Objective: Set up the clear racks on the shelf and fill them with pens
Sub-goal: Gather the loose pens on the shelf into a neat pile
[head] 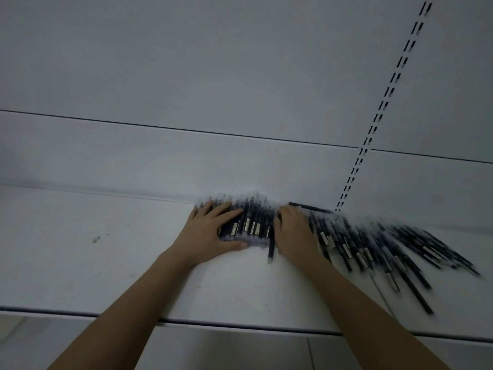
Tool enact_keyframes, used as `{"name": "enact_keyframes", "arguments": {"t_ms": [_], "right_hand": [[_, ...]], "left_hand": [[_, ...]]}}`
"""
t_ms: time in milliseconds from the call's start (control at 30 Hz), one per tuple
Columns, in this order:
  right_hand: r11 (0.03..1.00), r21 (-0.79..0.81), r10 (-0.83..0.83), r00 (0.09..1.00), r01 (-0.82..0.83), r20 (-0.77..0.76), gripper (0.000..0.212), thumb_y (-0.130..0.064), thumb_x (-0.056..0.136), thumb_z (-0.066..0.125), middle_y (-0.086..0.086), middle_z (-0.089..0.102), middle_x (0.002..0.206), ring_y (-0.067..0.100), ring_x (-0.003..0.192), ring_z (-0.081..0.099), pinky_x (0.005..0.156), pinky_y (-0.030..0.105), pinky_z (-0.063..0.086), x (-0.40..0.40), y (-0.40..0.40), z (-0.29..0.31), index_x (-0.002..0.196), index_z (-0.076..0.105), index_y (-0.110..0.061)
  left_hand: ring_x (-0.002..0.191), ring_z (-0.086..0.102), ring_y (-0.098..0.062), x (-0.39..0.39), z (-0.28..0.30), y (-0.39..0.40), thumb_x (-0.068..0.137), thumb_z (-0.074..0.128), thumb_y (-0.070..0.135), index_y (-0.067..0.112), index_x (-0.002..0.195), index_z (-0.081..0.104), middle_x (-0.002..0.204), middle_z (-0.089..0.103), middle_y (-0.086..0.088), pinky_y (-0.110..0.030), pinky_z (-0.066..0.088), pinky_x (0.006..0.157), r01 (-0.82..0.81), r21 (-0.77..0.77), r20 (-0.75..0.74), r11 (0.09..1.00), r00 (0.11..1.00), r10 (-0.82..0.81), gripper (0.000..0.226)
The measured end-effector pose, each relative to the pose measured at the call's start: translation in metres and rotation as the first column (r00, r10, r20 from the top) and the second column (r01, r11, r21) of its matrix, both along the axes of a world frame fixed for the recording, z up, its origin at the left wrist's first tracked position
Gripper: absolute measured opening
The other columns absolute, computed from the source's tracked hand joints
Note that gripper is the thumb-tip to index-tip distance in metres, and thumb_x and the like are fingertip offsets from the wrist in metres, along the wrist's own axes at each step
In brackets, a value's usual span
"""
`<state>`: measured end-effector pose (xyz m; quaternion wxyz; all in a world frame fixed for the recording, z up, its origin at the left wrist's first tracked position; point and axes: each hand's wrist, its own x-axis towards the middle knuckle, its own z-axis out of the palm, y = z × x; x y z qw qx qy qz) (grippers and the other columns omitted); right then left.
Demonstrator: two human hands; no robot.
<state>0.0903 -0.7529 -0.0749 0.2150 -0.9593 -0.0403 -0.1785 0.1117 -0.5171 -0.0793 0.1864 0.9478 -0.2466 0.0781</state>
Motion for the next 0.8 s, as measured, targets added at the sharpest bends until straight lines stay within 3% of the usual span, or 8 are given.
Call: {"name": "enact_keyframes", "arguments": {"t_ms": [100,233,300,400,500,600,700,800], "right_hand": [[0.993,0.115,0.011,0.996,-0.021,0.09,0.021,-0.016,0.102,0.046,0.007,0.062,0.11,0.023,0.106,0.051,0.097,0.037,0.042,-0.002,0.003,0.008,0.111,0.063,-0.005],[0.965,0.223,-0.185,0.96,0.137,0.212,0.019,-0.014,0.1,0.047,0.007,0.062,0.098,0.024,0.092,0.054,0.082,0.04,0.048,-0.002,-0.014,0.026,0.103,0.065,-0.008],[0.924,0.342,-0.2,0.979,0.174,0.041,0.018,-0.02,0.102,0.047,0.004,0.06,0.097,0.021,0.087,0.055,0.077,0.033,0.047,-0.002,-0.02,0.04,0.106,0.063,-0.012],[0.871,0.479,0.028,0.964,0.107,-0.266,0.024,-0.038,0.104,0.045,0.0,0.059,0.099,0.021,0.087,0.057,0.07,0.029,0.043,-0.007,-0.016,0.055,0.112,0.056,-0.019],[0.928,0.371,0.142,0.952,-0.033,-0.27,0.026,-0.04,0.105,0.04,-0.004,0.06,0.094,0.029,0.09,0.06,0.065,0.024,0.043,-0.009,-0.014,0.05,0.112,0.056,-0.021],[0.957,0.278,-0.048,0.99,0.083,-0.131,0.023,-0.022,0.105,0.04,0.002,0.061,0.085,0.023,0.071,0.055,0.059,0.028,0.042,0.003,-0.033,0.046,0.112,0.06,-0.012],[0.972,0.031,-0.223,0.953,0.234,-0.203,0.027,-0.009,0.1,0.042,0.015,0.065,0.099,0.026,0.074,0.055,0.065,0.033,0.048,0.015,-0.055,0.041,0.121,0.057,-0.003],[0.971,-0.081,-0.238,0.937,0.224,-0.255,0.02,-0.006,0.096,0.045,0.011,0.062,0.089,0.025,0.071,0.054,0.06,0.032,0.046,0.017,-0.056,0.04,0.11,0.06,-0.005]], "left_hand": [[0.151,0.013,-0.024,0.0,0.0,0.0,0.058,0.021,0.102,0.054,0.148,0.023,0.162,0.02,0.016,-0.052,0.014,0.121,-0.001,0.005,0.001,1.0,1.0,0.001,0.102],[0.151,0.013,-0.024,0.0,0.001,0.0,0.058,0.02,0.102,0.055,0.148,0.023,0.162,0.02,0.016,-0.051,0.013,0.121,-0.003,0.001,-0.003,1.0,1.0,0.003,0.102],[0.151,0.013,-0.023,0.0,0.001,0.0,0.057,0.019,0.102,0.055,0.148,0.023,0.162,0.02,0.017,-0.051,0.013,0.122,-0.005,0.001,-0.003,1.0,1.0,0.005,0.102],[0.151,0.014,-0.023,-0.001,0.001,0.0,0.056,0.017,0.103,0.054,0.148,0.024,0.162,0.021,0.017,-0.05,0.013,0.122,-0.007,-0.003,0.007,1.0,1.0,0.007,0.104],[0.151,0.014,-0.023,-0.001,0.0,0.0,0.056,0.017,0.103,0.054,0.148,0.025,0.161,0.021,0.017,-0.05,0.012,0.122,-0.008,-0.003,0.007,1.0,1.0,0.008,0.105],[0.151,0.012,-0.022,-0.002,0.002,-0.001,0.055,0.015,0.104,0.055,0.148,0.023,0.162,0.019,0.018,-0.049,0.011,0.122,-0.01,0.001,-0.005,1.0,1.0,0.01,0.105],[0.152,0.01,-0.022,-0.003,0.004,-0.001,0.054,0.015,0.104,0.055,0.148,0.022,0.162,0.017,0.018,-0.05,0.01,0.122,-0.009,0.009,-0.019,1.0,1.0,0.009,0.106],[0.152,0.009,-0.022,-0.003,0.004,0.0,0.055,0.016,0.104,0.055,0.148,0.02,0.163,0.015,0.018,-0.05,0.009,0.122,-0.005,0.017,-0.029,1.0,1.0,0.006,0.105]]}}
